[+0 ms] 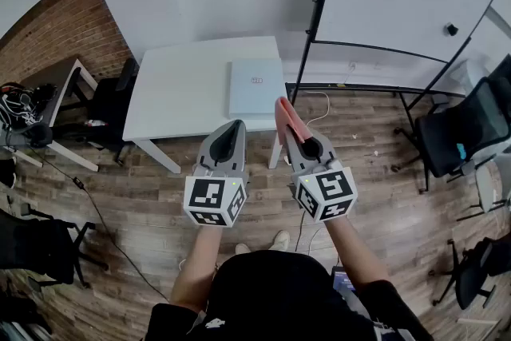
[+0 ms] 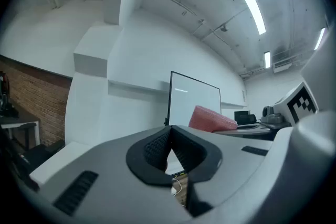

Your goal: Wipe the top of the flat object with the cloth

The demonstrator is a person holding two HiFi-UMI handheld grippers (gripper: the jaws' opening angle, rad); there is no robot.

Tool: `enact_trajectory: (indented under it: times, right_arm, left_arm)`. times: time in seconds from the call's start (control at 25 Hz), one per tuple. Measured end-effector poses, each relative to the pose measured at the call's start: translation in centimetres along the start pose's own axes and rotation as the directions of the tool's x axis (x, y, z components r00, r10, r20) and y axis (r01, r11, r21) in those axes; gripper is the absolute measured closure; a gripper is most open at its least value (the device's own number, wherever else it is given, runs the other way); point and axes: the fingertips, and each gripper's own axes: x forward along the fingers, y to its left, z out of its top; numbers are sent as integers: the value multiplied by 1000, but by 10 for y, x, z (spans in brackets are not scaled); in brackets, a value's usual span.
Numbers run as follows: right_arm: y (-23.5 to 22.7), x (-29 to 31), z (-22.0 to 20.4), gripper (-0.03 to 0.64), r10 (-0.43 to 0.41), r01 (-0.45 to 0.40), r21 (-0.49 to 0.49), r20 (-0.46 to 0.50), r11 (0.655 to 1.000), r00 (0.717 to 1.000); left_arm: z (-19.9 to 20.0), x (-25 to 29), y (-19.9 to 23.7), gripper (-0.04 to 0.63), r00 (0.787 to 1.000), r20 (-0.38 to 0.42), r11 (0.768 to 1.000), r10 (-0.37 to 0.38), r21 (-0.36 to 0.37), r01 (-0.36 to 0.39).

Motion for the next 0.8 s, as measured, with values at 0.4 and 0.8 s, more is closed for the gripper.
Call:
enact_trajectory:
  times: [0.4, 0.8]
  right_arm:
    - [-14, 4, -3, 574, 30, -30, 34, 9, 999, 1000]
    - [-52, 2, -11, 574, 67, -67, 35, 10, 997, 998]
  left_arm:
    - [-4, 13, -8, 586, 1000, -3, 1000, 16, -2, -16]
    - [-14, 42, -27, 586, 998, -16, 998, 58, 5, -58]
